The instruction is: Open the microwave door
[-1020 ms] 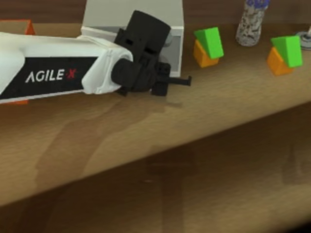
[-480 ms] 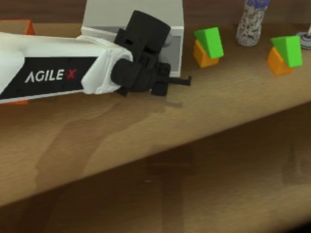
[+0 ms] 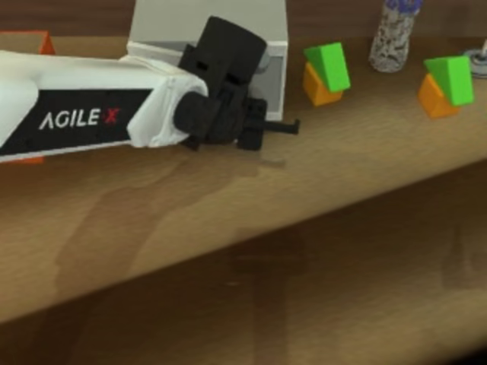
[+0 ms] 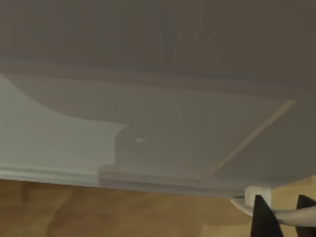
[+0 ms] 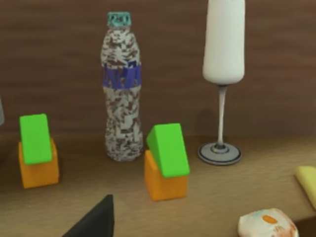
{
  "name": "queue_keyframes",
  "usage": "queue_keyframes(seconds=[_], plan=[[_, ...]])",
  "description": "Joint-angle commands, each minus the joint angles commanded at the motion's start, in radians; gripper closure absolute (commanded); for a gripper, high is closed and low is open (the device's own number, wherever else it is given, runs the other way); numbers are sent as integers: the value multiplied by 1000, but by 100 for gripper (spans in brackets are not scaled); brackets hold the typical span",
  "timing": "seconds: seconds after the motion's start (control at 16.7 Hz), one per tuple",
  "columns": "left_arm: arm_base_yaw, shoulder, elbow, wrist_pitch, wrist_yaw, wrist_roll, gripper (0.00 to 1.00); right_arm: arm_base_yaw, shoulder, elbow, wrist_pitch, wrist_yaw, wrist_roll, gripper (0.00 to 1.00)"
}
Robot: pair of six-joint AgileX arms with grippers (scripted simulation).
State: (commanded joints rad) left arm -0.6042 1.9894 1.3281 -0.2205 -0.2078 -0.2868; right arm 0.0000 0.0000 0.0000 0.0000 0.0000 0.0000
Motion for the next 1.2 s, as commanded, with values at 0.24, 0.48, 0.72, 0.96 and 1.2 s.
queue_keyframes(seconds=[0.24, 0.48, 0.72, 0.96, 1.2], plan=[[-1, -11, -16, 8, 18, 15, 100, 0, 0, 0, 0, 0, 0, 0], [10, -27, -41, 21, 33, 41, 100, 0, 0, 0, 0, 0, 0, 0], [10, -27, -41, 21, 33, 41, 100, 0, 0, 0, 0, 0, 0, 0], [10, -27, -41, 21, 33, 41, 100, 0, 0, 0, 0, 0, 0, 0], [10, -27, -41, 21, 33, 41, 100, 0, 0, 0, 0, 0, 0, 0]])
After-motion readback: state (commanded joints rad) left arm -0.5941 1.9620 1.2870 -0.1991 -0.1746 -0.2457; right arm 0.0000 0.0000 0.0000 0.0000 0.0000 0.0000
